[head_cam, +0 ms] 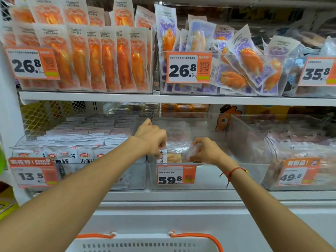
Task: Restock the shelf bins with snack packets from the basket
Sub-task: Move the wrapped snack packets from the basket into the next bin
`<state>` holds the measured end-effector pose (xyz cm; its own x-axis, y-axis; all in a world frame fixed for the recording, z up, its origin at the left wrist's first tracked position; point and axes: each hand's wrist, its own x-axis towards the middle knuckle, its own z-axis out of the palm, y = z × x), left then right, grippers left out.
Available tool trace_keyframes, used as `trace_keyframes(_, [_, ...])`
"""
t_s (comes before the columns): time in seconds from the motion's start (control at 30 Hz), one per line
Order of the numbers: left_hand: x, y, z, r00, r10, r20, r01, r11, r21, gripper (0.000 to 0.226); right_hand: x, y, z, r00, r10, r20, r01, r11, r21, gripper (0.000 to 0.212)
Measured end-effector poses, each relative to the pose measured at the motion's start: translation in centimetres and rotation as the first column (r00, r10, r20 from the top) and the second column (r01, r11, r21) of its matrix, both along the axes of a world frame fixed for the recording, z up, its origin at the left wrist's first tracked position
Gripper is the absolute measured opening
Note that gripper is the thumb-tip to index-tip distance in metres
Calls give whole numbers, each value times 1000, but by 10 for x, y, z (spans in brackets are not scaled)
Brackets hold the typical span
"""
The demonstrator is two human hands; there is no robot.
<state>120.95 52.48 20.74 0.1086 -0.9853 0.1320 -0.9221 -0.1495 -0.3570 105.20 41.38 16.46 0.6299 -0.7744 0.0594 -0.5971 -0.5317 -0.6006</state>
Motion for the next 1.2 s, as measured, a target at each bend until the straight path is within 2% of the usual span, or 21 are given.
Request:
trace_keyframes(0.07, [-2, 1, 0, 999, -7, 32, 6, 1000, 22, 31, -2, -1, 1, 1000, 7, -12, -7, 999, 38, 37])
trace_keyframes(0.2, [-8, 0, -7, 997, 31, 67, -40, 990, 137, 31, -11, -1, 11, 994, 62, -88, -40, 974, 225, 16])
trace_keyframes(0.27, [-9, -1, -8, 996, 41, 81, -54, 986, 157, 30, -13, 0, 13, 992, 78, -95, -44, 947, 317, 19])
trace_keyframes(0.3, [-9, -2, -8, 995, 46, 87, -60, 984, 165, 30, -13, -1, 12, 991, 83, -108, -46, 949, 312, 23])
trace_keyframes(0.4, [-9, -2, -7, 996, 55, 74, -68, 980, 189, 36, -11, -4, 7, 989, 68, -134, -38, 976, 215, 30])
trace_keyframes(0.53, [-6, 7, -3, 999, 35, 37, -41, 986, 163, 47, -16, -1, 9, 996, 58, -67, -43, 978, 203, 48])
trace_keyframes(0.6, [-6, 14, -1, 999, 5, 38, -9, 995, 95, 44, -19, 2, 10, 999, 30, 10, -30, 999, 26, 51])
trace_keyframes(0.67, [-6, 19, 0, 999, -7, 33, 5, 999, 54, 38, -18, 8, 10, 996, 53, 77, -37, 979, -198, 43])
trace_keyframes(0.73, [-7, 22, 0, 1000, 1, 9, -2, 999, 42, 35, -15, 17, 9, 987, 153, 56, -131, 951, -281, 32])
trace_keyframes(0.8, [-8, 24, -2, 1000, 14, 8, -14, 999, 30, 35, -11, 24, 7, 973, 230, -29, -229, 937, -264, 26])
trace_keyframes(0.87, [-7, 24, -7, 999, 27, 20, -27, 1000, 16, 33, -7, 29, 7, 965, 245, -93, -259, 940, -220, 28])
trace_keyframes(1.03, [-10, 22, -10, 998, 49, 29, -50, 999, 19, 26, -5, 30, 9, 947, 285, -146, -309, 935, -177, 35])
trace_keyframes(1.13, [-12, 23, -7, 998, 59, 28, -60, 997, 55, 31, -5, 29, 6, 966, 245, -81, -257, 944, -208, 34])
trace_keyframes(1.2, [-14, 31, -5, 998, 40, -49, -40, 999, 1, 33, -6, 31, 6, 976, 215, 18, -201, 937, -287, 31])
